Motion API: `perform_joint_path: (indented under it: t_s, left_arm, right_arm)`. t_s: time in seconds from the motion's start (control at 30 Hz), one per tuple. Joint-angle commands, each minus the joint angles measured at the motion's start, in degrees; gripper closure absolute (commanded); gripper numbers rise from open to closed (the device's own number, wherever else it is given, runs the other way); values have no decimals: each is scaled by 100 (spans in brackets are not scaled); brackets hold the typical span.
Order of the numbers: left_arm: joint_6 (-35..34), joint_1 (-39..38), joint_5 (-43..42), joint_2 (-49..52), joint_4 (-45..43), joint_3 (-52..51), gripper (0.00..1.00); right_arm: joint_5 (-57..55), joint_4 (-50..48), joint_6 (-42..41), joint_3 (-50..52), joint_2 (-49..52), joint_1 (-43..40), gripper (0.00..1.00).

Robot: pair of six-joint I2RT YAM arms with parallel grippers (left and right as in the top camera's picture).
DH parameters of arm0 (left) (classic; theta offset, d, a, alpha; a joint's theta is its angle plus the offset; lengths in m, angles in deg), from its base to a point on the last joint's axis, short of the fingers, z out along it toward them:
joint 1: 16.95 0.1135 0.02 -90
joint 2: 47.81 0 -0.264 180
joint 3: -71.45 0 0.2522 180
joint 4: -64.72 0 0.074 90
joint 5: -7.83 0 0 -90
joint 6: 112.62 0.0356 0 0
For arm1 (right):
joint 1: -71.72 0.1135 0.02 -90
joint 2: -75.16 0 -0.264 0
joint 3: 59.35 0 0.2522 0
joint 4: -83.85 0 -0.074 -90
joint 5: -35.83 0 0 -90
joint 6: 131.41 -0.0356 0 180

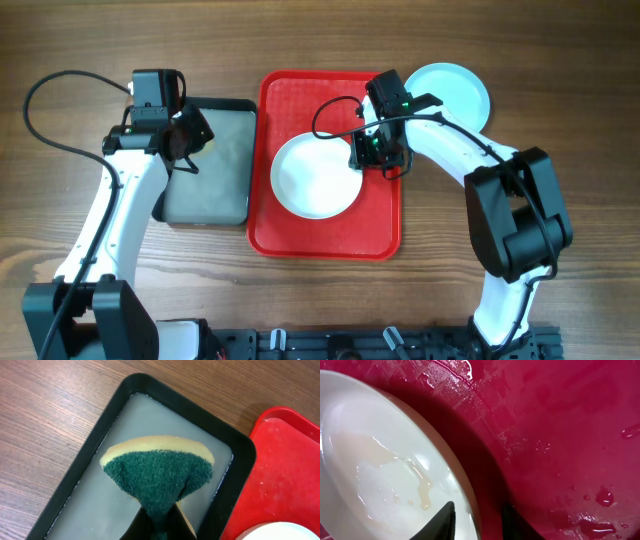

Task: Clean dirty plates on tray and stack at the side
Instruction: 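Carry the sponge left back over the black tray with the left gripper, then lift the white plate by its rim with the right gripper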

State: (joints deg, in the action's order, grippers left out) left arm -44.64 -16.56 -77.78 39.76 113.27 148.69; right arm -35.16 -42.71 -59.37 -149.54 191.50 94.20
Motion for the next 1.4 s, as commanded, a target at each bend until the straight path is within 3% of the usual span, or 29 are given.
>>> perform_joint_path:
  t_s: [0.0, 0.3, 0.97, 1.13, 1.37]
  left_arm:
    - [216, 17, -131, -17, -157, 28, 96]
    - [212, 17, -76, -17, -334, 28, 96]
    - [190, 15, -136, -15, -769, 28, 96]
    - [190, 35, -136, -15, -949, 28, 96]
    - [197, 98, -496, -15, -1001, 28, 96]
  right_arm:
    - [-120, -127, -66, 157, -17, 109, 71]
    - [-118, -396, -310, 341, -17, 221, 96]
    - [-396, 1390, -306, -1368, -72, 199, 96]
    - [-398, 1410, -315, -1803, -72, 201, 96]
    - [-448, 407, -654, -1845, -39, 382, 96]
